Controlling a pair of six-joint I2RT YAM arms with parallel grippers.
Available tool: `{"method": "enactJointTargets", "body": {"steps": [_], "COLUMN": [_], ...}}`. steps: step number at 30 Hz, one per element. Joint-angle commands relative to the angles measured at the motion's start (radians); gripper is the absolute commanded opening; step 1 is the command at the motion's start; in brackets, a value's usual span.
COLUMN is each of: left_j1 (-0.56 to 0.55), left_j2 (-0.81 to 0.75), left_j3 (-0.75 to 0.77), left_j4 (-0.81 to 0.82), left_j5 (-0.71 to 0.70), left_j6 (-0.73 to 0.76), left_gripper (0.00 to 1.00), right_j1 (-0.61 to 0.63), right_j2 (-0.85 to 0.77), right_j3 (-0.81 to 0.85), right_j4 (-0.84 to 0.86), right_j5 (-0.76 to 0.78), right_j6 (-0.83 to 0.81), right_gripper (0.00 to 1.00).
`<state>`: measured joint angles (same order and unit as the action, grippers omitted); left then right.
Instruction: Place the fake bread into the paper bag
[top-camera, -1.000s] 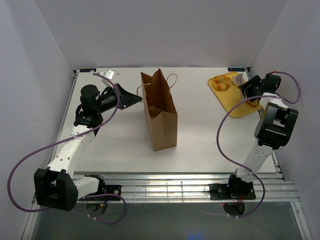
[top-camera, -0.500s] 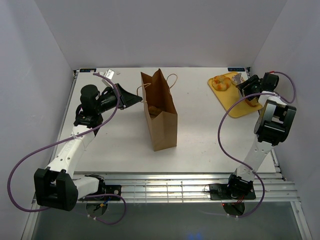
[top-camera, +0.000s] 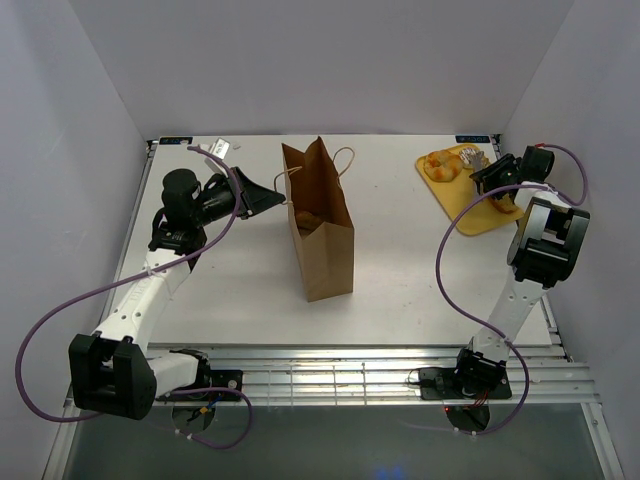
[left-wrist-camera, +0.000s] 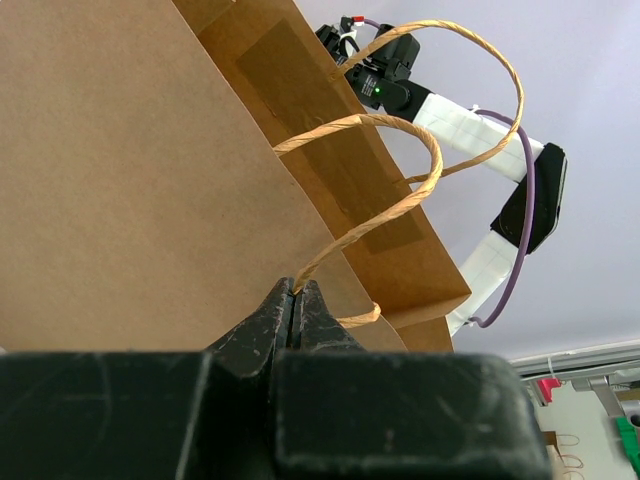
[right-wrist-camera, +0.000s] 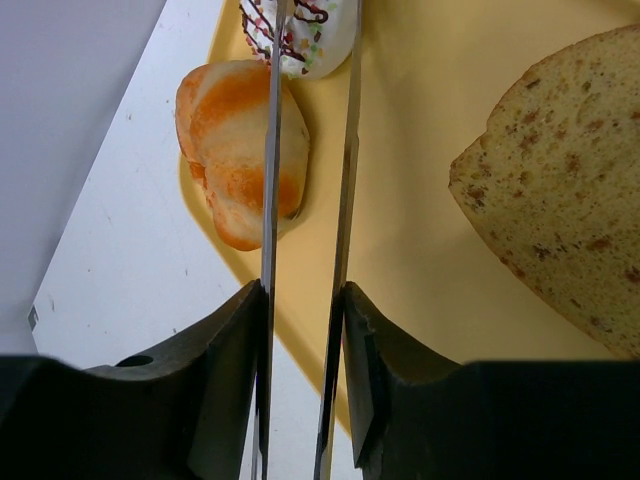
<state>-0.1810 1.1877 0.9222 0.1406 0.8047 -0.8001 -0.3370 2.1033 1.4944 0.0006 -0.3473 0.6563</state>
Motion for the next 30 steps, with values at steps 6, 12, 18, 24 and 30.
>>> {"method": "enactJointTargets", "body": {"steps": [6, 12, 18, 24, 30], "left_j1": [-0.005, -0.003, -0.005, -0.005, -0.003], "left_j2": [-0.01, -0.014, -0.023, -0.046, -0.057], "left_j3": [0.001, -0.003, -0.008, -0.016, -0.016], "left_j4": [-0.003, -0.003, -0.003, -0.009, -0.027], "left_j5": [0.008, 0.002, -0.009, -0.021, -0.029], "left_j6": [0.024, 0.025, 0.021, 0.018, 0.021], "left_gripper": [0.0, 0.0, 0.0, 0.0, 0.0], "right_j1": [-0.002, -0.011, -0.016, -0.016, -0.016], "right_j2": [-0.037, -0.126, -0.278, -0.428, -0.598], "right_j3": [0.003, -0.108, -0.278, -0.411, -0.531], "right_j4": [0.032, 0.09, 0.18, 0.22, 0.199], "right_j5": [-0.004, -0.005, 0.01, 0.048, 0.054], "right_j6": [0.012, 0.045, 0.074, 0.078, 0.066], "right_gripper": [0.34, 0.31, 0.31, 0.3, 0.3]}}
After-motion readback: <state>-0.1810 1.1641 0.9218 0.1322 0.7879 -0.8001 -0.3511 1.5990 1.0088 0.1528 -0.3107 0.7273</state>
